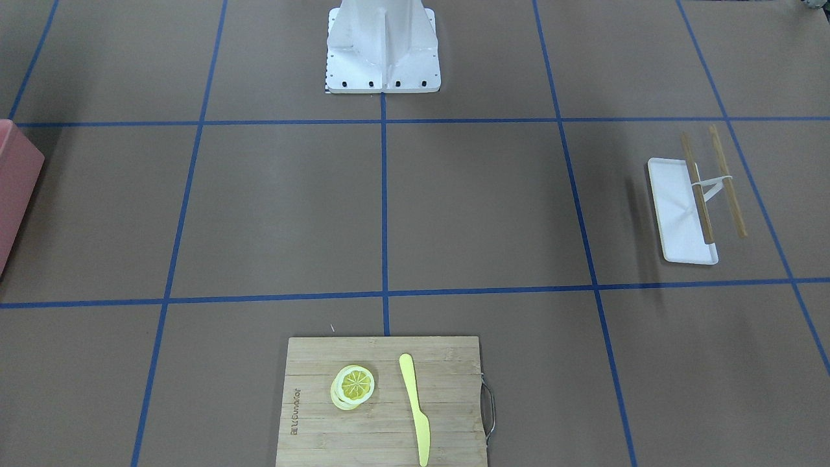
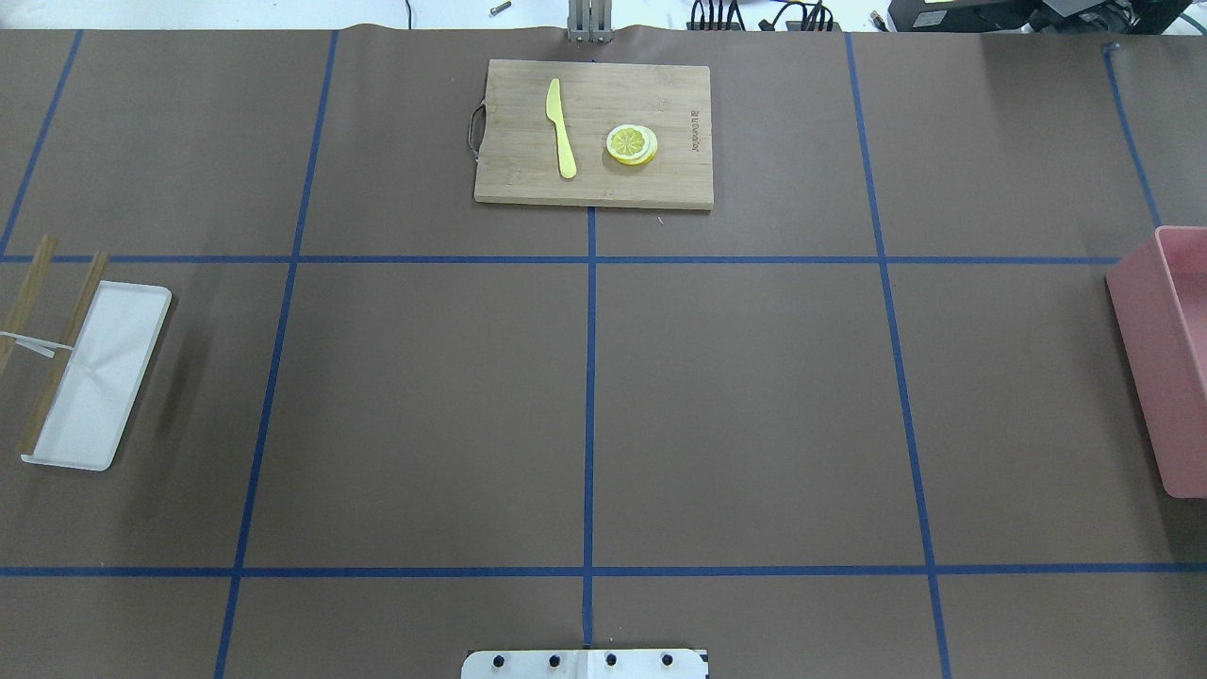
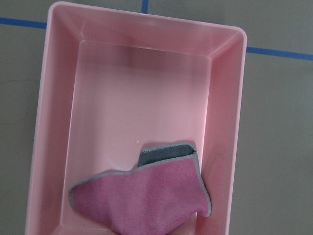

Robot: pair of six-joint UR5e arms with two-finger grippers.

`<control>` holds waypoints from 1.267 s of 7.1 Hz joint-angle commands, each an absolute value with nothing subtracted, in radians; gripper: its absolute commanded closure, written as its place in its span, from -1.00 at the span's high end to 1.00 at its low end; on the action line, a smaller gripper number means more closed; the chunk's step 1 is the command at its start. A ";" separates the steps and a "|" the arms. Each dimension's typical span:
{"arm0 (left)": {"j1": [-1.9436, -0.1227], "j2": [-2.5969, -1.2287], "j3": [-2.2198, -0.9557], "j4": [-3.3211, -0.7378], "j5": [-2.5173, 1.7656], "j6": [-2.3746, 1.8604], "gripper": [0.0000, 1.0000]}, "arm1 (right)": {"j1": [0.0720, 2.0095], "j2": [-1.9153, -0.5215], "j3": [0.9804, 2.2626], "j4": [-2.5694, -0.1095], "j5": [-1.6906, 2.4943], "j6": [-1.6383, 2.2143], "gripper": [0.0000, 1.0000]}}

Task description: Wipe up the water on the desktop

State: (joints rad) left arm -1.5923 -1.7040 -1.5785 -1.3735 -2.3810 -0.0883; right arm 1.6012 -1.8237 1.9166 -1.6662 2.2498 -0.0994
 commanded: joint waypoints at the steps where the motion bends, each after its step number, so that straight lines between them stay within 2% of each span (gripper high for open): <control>1: -1.592 -1.689 -1.586 -1.376 -2.382 -0.087 0.97 | 1.554 -1.816 1.899 -1.664 2.253 -0.071 1.00; 9: -1.592 -1.680 -1.583 -1.378 -2.382 -0.081 0.97 | 1.546 -1.818 1.907 -1.661 2.266 -0.080 1.00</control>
